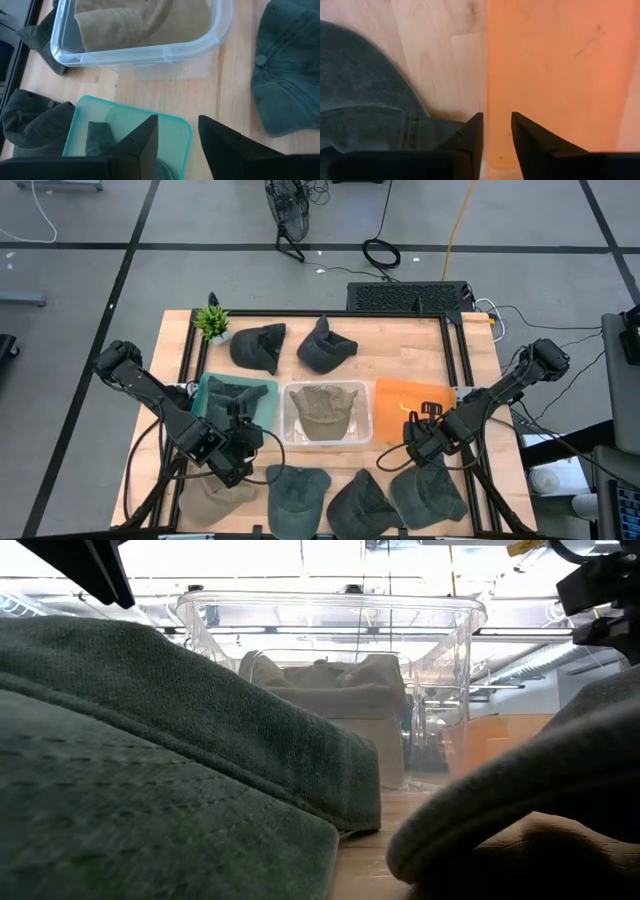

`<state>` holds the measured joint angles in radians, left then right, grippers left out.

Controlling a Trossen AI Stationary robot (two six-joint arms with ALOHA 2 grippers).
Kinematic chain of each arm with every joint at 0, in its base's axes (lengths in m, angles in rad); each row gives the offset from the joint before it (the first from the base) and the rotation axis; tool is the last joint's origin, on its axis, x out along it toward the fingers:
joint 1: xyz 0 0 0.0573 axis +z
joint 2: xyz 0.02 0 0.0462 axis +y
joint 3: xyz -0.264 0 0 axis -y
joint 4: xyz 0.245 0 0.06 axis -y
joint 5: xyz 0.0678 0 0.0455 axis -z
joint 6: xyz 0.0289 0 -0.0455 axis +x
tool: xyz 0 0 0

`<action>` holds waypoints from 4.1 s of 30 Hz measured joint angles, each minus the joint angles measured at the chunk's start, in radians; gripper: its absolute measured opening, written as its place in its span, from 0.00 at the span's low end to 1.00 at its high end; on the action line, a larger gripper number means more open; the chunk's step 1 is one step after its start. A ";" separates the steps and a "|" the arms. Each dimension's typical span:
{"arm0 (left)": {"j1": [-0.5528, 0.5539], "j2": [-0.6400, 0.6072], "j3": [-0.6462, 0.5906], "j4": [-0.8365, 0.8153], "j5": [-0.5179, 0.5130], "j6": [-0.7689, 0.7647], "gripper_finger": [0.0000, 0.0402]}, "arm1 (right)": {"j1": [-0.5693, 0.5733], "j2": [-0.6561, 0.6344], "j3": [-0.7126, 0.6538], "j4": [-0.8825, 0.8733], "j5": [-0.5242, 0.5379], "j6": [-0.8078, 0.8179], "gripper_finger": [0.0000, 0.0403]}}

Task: Pick & Place hat
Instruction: Adjust the orange bin, then put the left green cap into the green bin

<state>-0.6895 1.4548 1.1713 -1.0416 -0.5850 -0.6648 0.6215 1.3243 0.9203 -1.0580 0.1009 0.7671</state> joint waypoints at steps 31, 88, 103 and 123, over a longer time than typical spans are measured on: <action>-0.013 0.000 0.000 0.000 -0.020 -0.010 0.38 | 0.075 -0.070 -0.081 -0.078 -0.073 -0.024 0.01; 0.004 -0.222 -0.245 0.943 0.225 0.291 0.38 | 0.066 -0.349 -0.043 0.176 0.655 -0.259 0.23; 0.006 0.174 0.092 0.593 0.411 0.266 0.38 | 0.065 -0.384 -0.103 0.349 0.898 -0.318 0.18; 0.018 0.241 0.129 0.723 0.499 0.112 0.25 | 0.033 -0.481 -0.132 0.820 1.127 -0.773 0.18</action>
<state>-0.6716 1.6962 1.2999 -0.3181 -0.0856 -0.5532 0.6548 0.8429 0.7886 -0.2375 1.2280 -0.0059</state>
